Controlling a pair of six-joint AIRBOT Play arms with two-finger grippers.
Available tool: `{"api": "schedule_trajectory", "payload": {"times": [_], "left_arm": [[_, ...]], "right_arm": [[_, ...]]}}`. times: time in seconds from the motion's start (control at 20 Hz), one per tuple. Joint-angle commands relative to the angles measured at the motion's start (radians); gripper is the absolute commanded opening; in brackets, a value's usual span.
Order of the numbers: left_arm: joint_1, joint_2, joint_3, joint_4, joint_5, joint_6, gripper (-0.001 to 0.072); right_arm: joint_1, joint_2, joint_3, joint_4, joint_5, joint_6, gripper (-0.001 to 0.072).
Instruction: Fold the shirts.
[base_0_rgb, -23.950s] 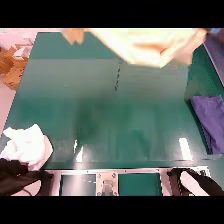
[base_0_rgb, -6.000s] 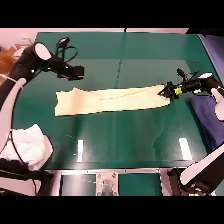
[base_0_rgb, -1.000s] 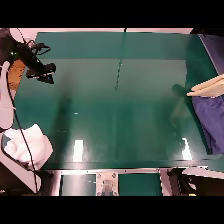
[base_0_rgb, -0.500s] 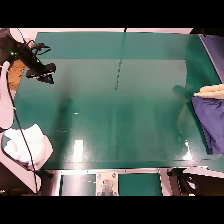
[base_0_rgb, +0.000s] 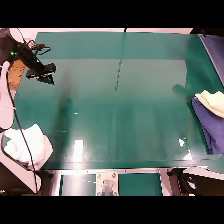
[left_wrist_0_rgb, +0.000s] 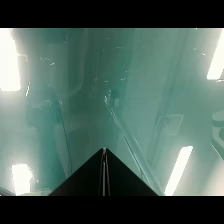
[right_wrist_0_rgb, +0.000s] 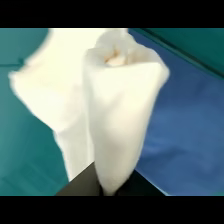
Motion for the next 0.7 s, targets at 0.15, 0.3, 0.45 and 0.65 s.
{"api": "schedule_trajectory", "payload": {"times": [0.15, 0.3, 0.45, 0.65], "left_arm": [[0.000, 0.000, 0.001, -0.001, 0.002, 0.001, 0.0023], [0.000, 0.001, 0.001, -0.001, 0.002, 0.001, 0.0023], [0.000, 0.001, 0.001, -0.011, 0.011, 0.015, 0.0023], [0.000, 0.002, 0.002, -0.076, -0.003, 0.027, 0.0022]], "right_arm": [[-0.001, 0.003, -0.263, -0.275, -0.044, 0.070, 0.0018], [-0.001, -0.009, -0.315, -0.298, -0.026, 0.080, 0.0565], [0.008, -0.009, -0.287, -0.279, -0.017, 0.110, 0.0564], [0.084, -0.008, -0.216, -0.083, -0.043, 0.082, 0.0023]]}}
